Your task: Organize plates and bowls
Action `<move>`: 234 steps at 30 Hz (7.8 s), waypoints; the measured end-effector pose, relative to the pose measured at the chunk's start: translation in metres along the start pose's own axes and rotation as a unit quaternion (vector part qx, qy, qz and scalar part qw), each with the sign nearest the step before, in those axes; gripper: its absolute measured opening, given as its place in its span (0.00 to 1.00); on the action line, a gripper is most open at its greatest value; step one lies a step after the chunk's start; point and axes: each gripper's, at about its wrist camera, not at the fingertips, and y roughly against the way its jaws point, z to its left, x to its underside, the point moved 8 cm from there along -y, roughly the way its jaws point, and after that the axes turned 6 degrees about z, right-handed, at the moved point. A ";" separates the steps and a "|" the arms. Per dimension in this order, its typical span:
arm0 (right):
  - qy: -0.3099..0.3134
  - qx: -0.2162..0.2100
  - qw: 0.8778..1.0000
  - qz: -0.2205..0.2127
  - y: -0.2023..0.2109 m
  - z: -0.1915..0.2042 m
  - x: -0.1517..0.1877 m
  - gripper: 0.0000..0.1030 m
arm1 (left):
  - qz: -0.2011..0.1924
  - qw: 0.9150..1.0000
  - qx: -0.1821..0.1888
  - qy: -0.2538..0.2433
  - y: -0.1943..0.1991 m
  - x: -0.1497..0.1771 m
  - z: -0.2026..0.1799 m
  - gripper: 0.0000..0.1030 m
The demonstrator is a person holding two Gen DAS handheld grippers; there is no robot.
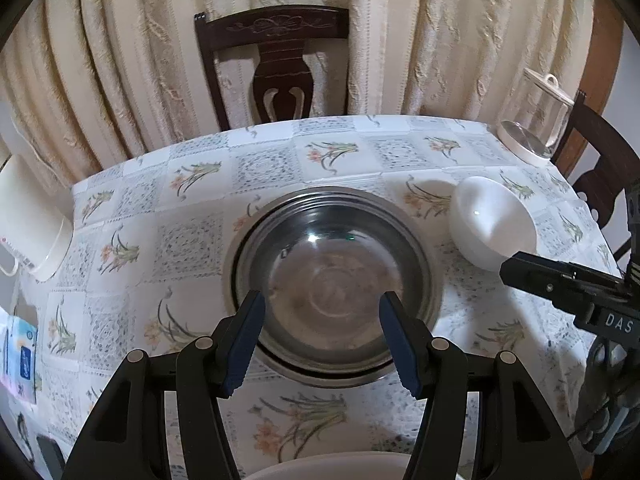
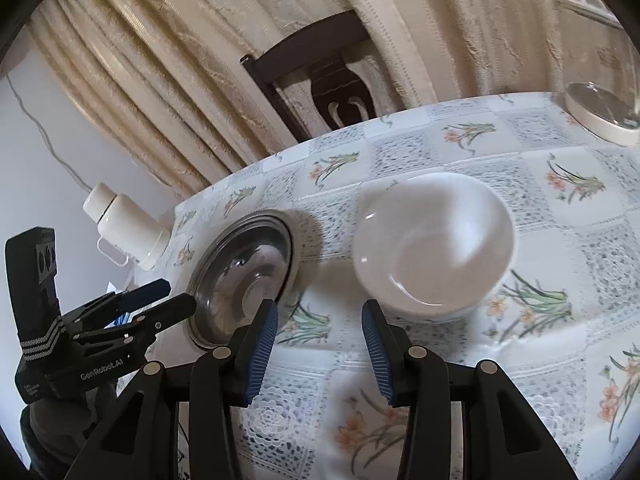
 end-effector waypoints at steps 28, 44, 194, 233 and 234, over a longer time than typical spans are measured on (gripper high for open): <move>-0.105 -0.010 0.993 -0.058 0.025 -0.095 -0.013 0.47 | 0.044 0.995 0.089 -0.019 -0.024 -0.021 -0.108 0.59; -0.120 -0.044 0.991 -0.050 0.019 -0.103 -0.004 0.48 | 0.046 0.989 0.141 0.024 -0.049 -0.059 -0.131 0.59; 0.007 -0.052 0.998 -0.038 -0.016 0.042 -0.020 0.36 | 0.004 0.994 0.068 0.085 -0.005 -0.022 -0.015 0.41; 0.008 -0.052 0.998 -0.039 -0.053 0.060 -0.020 0.37 | 0.033 0.984 0.084 0.152 -0.044 0.000 0.046 0.44; 0.009 -0.052 0.998 -0.042 -0.052 0.061 -0.021 0.37 | 0.028 0.984 0.084 0.151 -0.042 -0.001 0.046 0.44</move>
